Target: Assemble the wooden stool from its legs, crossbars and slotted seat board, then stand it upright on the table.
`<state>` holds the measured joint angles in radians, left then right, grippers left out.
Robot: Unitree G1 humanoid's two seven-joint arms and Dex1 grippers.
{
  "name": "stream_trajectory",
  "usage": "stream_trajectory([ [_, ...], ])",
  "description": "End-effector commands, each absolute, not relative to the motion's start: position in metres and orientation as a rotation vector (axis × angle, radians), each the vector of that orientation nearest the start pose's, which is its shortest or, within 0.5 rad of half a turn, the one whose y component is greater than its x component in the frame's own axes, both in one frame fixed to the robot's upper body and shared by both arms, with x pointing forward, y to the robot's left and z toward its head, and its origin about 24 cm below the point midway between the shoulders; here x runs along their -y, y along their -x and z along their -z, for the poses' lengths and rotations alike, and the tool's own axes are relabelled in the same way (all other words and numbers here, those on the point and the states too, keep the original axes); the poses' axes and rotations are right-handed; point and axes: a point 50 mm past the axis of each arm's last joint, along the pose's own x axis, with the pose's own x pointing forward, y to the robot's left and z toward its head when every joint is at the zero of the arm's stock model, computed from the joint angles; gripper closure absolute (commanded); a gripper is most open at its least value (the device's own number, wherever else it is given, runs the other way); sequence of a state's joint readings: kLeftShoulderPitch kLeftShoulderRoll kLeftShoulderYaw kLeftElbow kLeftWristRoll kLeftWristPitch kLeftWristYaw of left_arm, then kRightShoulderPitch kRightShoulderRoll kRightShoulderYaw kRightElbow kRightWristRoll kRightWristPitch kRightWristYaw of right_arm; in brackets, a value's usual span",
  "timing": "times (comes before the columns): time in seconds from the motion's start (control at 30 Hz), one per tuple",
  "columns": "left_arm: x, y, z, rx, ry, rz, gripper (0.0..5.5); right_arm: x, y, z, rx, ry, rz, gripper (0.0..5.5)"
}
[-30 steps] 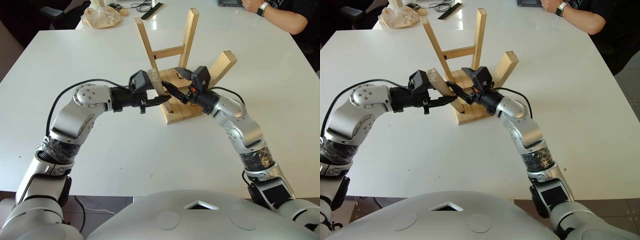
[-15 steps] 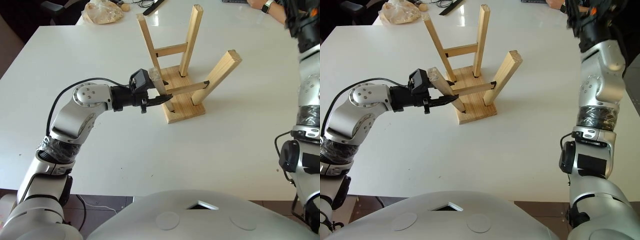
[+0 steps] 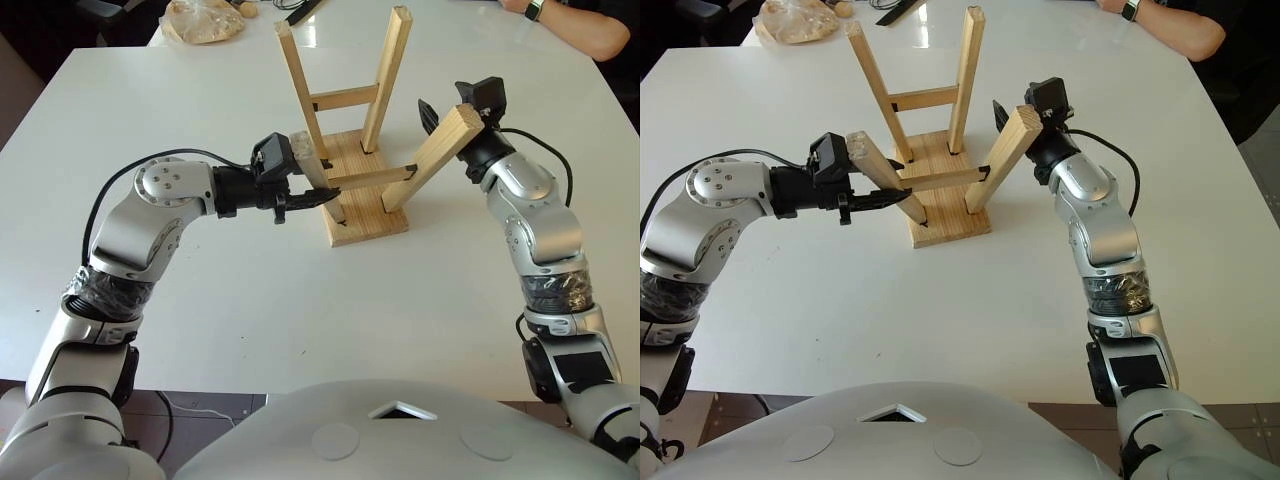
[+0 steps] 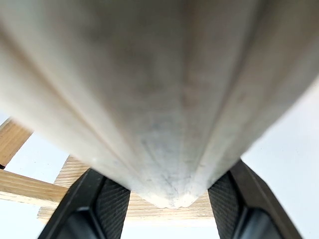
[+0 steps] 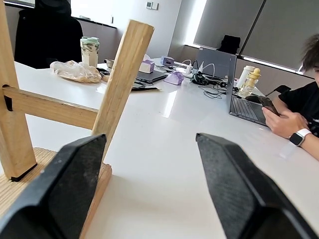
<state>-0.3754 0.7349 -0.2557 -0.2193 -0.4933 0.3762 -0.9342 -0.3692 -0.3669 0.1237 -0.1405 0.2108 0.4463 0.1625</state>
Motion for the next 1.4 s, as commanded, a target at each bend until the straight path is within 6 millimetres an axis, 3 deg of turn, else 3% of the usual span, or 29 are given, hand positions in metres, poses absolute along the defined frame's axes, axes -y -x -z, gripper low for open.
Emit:
stream_trajectory([
  [0.03,-0.132,-0.253,-0.085,-0.419,-0.423,1.257,3.45,0.101,-0.287,-0.135,0.063,0.168,-0.586,2.2],
  [0.17,-0.146,-0.249,-0.082,-0.441,-0.391,1.185,3.45,0.195,-0.295,-0.114,-0.025,0.223,-0.184,2.2],
  [0.27,-0.148,-0.245,-0.081,-0.445,-0.381,1.169,3.45,0.243,-0.291,-0.109,-0.05,0.241,-0.01,2.2],
  [0.4,-0.148,-0.246,-0.082,-0.444,-0.381,1.158,3.45,0.286,-0.293,-0.121,-0.025,0.293,0.14,2.2],
  [0.5,-0.148,-0.248,-0.086,-0.437,-0.382,1.156,3.45,0.291,-0.298,-0.13,0.011,0.344,0.188,2.2],
  [0.53,-0.148,-0.248,-0.086,-0.437,-0.384,1.158,3.45,0.276,-0.302,-0.13,0.025,0.361,0.142,2.2],
  [0.6,-0.146,-0.249,-0.086,-0.44,-0.393,1.172,3.45,0.217,-0.311,-0.129,0.047,0.281,-0.067,2.2],
  [0.67,-0.137,-0.249,-0.085,-0.443,-0.412,1.211,3.45,0.11,-0.3,-0.135,0.036,-0.007,-0.445,2.2],
  [0.73,-0.119,-0.25,-0.084,-0.432,-0.445,1.278,3.45,0.028,-0.266,-0.163,0.032,-0.226,-0.781,2.2],
  [0.77,-0.108,-0.249,-0.085,-0.421,-0.455,1.315,3.45,0.007,-0.254,-0.177,0.036,-0.29,-0.873,2.2],
  [0.83,-0.093,-0.246,-0.087,-0.401,-0.461,1.38,3.45,-0.006,-0.244,-0.191,0.035,-0.349,-0.936,2.2],
  [0.9,-0.091,-0.244,-0.087,-0.4,-0.462,1.393,3.45,0.007,-0.252,-0.181,0.008,-0.307,-0.85,2.2],
  [1.0,-0.104,-0.246,-0.083,-0.427,-0.458,1.343,3.45,0.053,-0.274,-0.152,-0.044,-0.2,-0.617,2.2],
  [1.1,-0.124,-0.246,-0.079,-0.458,-0.451,1.276,3.45,0.121,-0.292,-0.131,-0.068,-0.116,-0.36,2.2],
  [1.2,-0.138,-0.247,-0.077,-0.475,-0.442,1.219,3.45,0.192,-0.298,-0.123,-0.077,-0.024,-0.121,2.2],
  [1.27,-0.143,-0.247,-0.077,-0.477,-0.437,1.194,3.45,0.226,-0.301,-0.137,-0.012,0.002,-0.027,2.2],
  [1.3,-0.144,-0.248,-0.077,-0.476,-0.435,1.186,3.45,0.234,-0.302,-0.149,0.046,-0.004,-0.018,2.2],
  [1.4,-0.142,-0.25,-0.079,-0.465,-0.427,1.174,3.45,0.224,-0.3,-0.214,0.357,-0.046,-0.115,2.2],
])
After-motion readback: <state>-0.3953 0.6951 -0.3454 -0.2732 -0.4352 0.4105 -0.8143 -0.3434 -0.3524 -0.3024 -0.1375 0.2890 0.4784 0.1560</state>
